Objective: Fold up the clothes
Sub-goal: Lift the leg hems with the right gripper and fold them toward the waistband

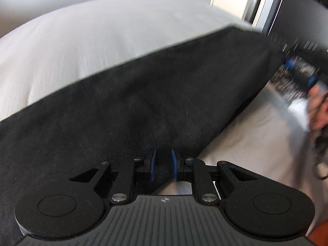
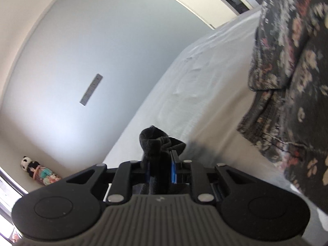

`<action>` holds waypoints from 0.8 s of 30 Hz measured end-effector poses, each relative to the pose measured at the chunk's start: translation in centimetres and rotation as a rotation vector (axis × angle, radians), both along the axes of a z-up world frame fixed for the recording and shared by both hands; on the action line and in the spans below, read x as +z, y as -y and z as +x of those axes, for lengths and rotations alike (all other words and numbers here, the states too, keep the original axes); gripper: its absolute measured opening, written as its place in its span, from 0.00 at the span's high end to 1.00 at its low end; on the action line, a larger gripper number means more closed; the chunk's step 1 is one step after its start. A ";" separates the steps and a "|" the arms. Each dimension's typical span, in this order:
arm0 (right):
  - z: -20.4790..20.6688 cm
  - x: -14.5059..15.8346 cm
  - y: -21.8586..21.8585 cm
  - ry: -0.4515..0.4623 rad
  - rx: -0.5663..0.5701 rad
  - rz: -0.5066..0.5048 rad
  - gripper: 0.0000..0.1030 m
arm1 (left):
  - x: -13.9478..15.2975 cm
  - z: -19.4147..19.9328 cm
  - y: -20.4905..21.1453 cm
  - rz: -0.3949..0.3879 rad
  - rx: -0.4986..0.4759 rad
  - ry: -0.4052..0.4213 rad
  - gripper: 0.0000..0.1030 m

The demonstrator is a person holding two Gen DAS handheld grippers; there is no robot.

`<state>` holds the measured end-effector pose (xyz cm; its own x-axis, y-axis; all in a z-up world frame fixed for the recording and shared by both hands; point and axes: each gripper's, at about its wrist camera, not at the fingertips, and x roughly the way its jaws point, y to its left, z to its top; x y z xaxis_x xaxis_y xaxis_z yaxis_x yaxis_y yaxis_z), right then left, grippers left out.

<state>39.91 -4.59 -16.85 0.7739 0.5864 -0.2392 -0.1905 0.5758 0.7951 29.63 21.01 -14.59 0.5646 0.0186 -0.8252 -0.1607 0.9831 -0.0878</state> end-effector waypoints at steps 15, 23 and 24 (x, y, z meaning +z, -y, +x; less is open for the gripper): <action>-3.5 6.1 -1.6 0.263 0.133 0.026 0.81 | 1.8 3.2 -5.2 0.066 0.018 -0.010 0.82; -2.7 6.0 -1.9 0.312 0.181 0.004 0.81 | -1.0 8.5 -7.3 0.121 0.026 -0.092 0.83; -2.9 6.1 -2.0 0.321 0.188 -0.001 0.81 | -1.2 8.9 -7.5 0.120 0.028 -0.097 0.83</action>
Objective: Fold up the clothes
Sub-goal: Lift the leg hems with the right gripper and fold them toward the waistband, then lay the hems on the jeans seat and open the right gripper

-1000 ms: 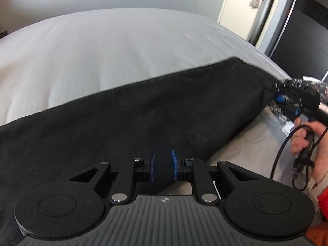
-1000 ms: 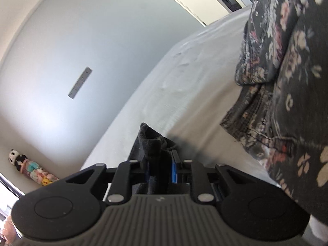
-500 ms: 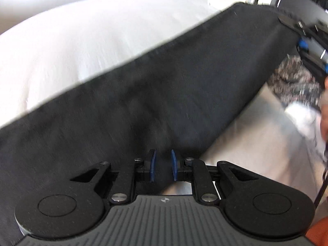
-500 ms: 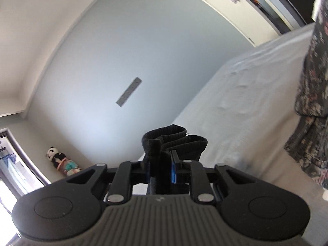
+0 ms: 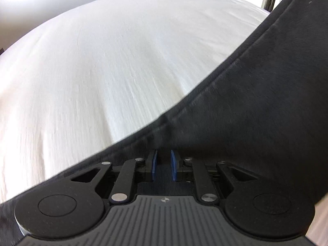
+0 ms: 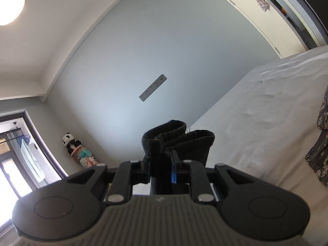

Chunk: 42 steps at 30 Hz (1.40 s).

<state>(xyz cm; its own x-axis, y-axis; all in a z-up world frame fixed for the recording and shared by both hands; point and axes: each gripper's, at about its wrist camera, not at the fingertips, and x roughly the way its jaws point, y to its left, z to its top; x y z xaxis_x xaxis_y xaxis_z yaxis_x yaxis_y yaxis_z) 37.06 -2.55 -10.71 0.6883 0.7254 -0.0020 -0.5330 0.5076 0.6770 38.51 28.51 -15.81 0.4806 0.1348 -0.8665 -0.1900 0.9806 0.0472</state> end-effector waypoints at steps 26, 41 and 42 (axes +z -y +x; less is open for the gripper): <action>-10.0 7.8 -13.6 0.052 0.128 -0.204 0.80 | 4.3 -28.6 -13.4 -0.027 0.381 0.227 0.83; -19.5 1.5 -30.1 0.110 0.297 -0.591 0.80 | 5.7 -34.1 -18.2 -0.186 0.483 0.390 0.83; -20.1 0.6 -30.8 0.121 0.313 -0.633 0.80 | 5.7 -34.3 -18.5 -0.194 0.489 0.394 0.83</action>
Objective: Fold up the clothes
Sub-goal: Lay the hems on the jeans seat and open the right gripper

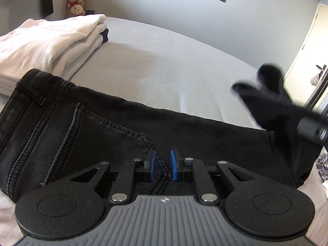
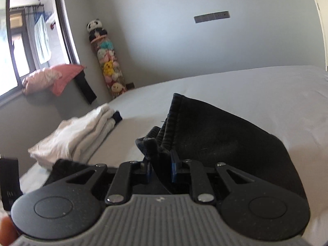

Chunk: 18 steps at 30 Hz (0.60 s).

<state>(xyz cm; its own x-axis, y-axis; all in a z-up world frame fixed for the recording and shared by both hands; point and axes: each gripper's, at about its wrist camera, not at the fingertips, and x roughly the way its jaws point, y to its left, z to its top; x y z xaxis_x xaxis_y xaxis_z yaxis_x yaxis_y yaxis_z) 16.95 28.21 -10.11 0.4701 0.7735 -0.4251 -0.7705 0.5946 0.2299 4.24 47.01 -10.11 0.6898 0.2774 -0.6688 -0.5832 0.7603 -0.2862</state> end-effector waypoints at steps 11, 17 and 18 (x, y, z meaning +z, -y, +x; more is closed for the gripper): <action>-4.0 -7.9 -3.2 0.162 0.171 -0.380 0.70 | 0.1 0.0 0.3 -0.055 -0.020 0.061 0.75; -4.2 -5.9 -0.3 0.157 0.228 -0.311 0.52 | 0.0 0.6 2.7 -0.034 -0.090 0.066 0.66; -4.1 -5.5 0.7 0.163 0.235 -0.297 0.48 | 0.0 0.8 3.2 -0.036 -0.103 0.071 0.64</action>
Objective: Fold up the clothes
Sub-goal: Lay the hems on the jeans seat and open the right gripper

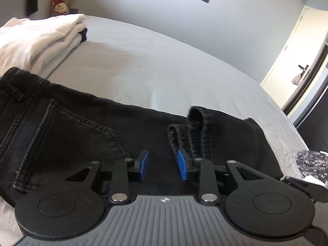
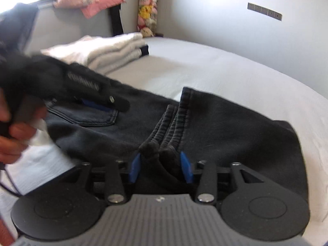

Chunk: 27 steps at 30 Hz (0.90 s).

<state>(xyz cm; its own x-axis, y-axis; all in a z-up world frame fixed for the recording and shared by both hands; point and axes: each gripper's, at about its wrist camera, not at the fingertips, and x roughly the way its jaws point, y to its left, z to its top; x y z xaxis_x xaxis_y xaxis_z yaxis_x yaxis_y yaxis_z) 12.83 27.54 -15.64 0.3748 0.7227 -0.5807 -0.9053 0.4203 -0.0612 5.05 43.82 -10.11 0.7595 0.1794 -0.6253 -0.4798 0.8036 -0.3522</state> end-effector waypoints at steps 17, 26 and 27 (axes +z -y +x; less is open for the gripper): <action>10.1 0.5 13.1 -0.019 -0.229 0.142 0.46 | -2.1 9.6 -0.6 -0.184 0.016 0.002 0.68; 15.9 0.8 14.6 -0.104 -0.343 0.244 0.71 | -0.5 9.8 0.5 -0.107 -0.015 -0.142 0.86; 16.5 0.7 14.6 -0.102 -0.344 0.251 0.71 | -0.8 9.9 0.5 -0.099 -0.018 -0.167 0.86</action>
<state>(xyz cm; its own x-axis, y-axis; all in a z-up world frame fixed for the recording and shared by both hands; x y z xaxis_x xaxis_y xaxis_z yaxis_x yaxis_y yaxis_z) 29.34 12.99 -14.89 0.5685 0.6890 -0.4496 -0.7058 0.6892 0.1637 14.99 43.34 -10.95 0.6461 0.0982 -0.7569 -0.5242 0.7779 -0.3465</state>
